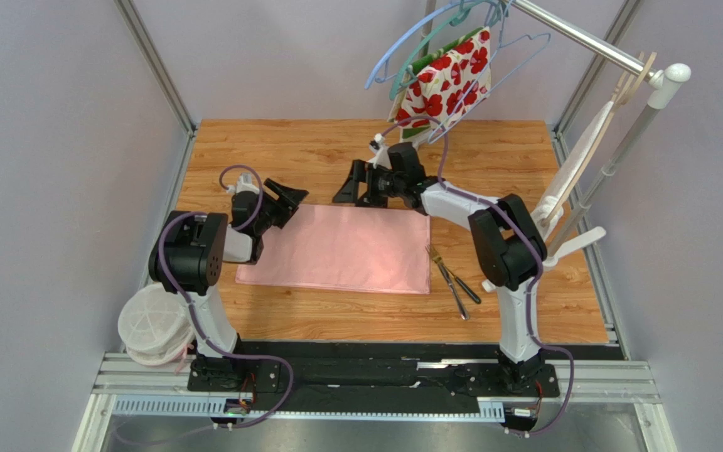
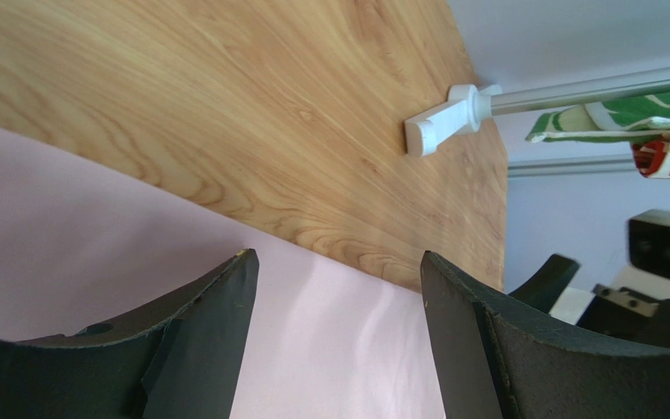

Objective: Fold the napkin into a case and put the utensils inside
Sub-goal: Smooth out the rectangle-folded napkin at the center of the board.

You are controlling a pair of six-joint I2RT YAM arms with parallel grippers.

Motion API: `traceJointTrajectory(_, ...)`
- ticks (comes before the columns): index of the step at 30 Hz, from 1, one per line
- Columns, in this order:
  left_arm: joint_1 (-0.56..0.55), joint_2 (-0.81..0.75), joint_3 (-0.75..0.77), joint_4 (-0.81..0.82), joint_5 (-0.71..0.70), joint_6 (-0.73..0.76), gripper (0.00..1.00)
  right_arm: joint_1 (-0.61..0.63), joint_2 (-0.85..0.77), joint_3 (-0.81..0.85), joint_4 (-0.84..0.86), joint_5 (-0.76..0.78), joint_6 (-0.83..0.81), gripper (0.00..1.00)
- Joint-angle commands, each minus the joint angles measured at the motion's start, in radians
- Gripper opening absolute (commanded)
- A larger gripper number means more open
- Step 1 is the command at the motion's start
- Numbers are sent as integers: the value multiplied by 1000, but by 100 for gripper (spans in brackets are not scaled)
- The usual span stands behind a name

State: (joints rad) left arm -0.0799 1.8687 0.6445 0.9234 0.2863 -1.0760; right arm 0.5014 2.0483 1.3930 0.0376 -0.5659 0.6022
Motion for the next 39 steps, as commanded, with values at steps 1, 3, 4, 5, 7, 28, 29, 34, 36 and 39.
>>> traceJointTrajectory(1,0,3,12,-32,-33,-12,78,61,121,167,39,-32,51,97)
traceJointTrajectory(3,0,-6,15,-53,-41,-13,78,84,174,210,51,-42,65,97)
traceJointTrajectory(4,0,-16,15,-66,-48,-15,78,91,190,245,50,-40,71,97)
traceJointTrajectory(5,0,-20,23,-80,-50,-12,78,98,203,265,47,-40,70,97)
traceJointTrajectory(7,0,-29,33,-122,-53,-4,78,109,240,306,44,-40,80,97)
traceJointTrajectory(28,-63,-68,52,-218,-208,22,81,-38,262,104,173,-100,84,96)
traceJointTrajectory(29,-64,-68,52,-218,-213,22,81,-46,257,89,191,-104,87,96)
traceJointTrajectory(34,-72,-54,66,-219,-208,51,81,-81,224,34,219,-146,84,96)
traceJointTrajectory(36,-73,-46,72,-213,-197,63,81,-81,217,35,197,-149,80,96)
traceJointTrajectory(39,-78,-66,81,-193,-148,149,79,-64,226,60,174,-163,70,96)
